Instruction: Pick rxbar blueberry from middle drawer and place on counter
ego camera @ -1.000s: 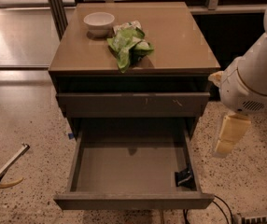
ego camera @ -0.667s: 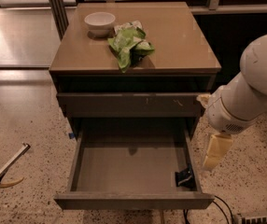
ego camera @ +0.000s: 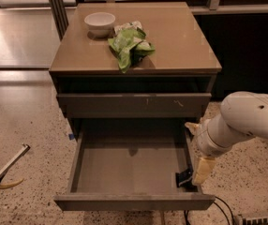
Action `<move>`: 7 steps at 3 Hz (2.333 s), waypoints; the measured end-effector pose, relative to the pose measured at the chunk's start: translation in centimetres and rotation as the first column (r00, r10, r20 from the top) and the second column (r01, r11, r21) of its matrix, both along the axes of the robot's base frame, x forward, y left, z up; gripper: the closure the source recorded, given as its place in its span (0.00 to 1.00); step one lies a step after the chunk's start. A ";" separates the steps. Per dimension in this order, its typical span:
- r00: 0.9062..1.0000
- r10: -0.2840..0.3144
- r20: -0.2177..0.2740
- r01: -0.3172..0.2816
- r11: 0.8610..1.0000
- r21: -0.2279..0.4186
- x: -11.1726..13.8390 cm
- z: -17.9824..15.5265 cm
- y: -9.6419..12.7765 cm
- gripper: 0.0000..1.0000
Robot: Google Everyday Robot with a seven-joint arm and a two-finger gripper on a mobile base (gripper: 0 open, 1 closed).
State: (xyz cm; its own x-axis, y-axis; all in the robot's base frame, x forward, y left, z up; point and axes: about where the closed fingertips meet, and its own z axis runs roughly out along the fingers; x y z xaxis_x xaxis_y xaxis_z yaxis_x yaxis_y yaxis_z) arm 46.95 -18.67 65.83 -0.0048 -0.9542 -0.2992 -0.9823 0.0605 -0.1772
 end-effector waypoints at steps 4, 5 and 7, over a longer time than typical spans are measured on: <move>1.000 -0.004 -0.011 0.003 0.998 -0.070 4.5 -7.3 -3.7 0.00; 0.998 0.010 -0.060 -0.012 0.999 -0.041 5.6 -10.9 -4.2 0.00; 0.993 0.049 -0.110 -0.047 0.999 0.022 6.4 -17.4 -3.7 0.00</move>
Offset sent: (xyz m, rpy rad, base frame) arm 0.0156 -0.0117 -0.0117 -0.0608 -0.0509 0.0259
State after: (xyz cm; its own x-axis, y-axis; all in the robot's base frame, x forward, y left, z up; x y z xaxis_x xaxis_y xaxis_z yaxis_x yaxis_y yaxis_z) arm 53.39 -22.34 48.40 0.0067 -0.9482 -0.3175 -0.9977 0.0151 -0.0663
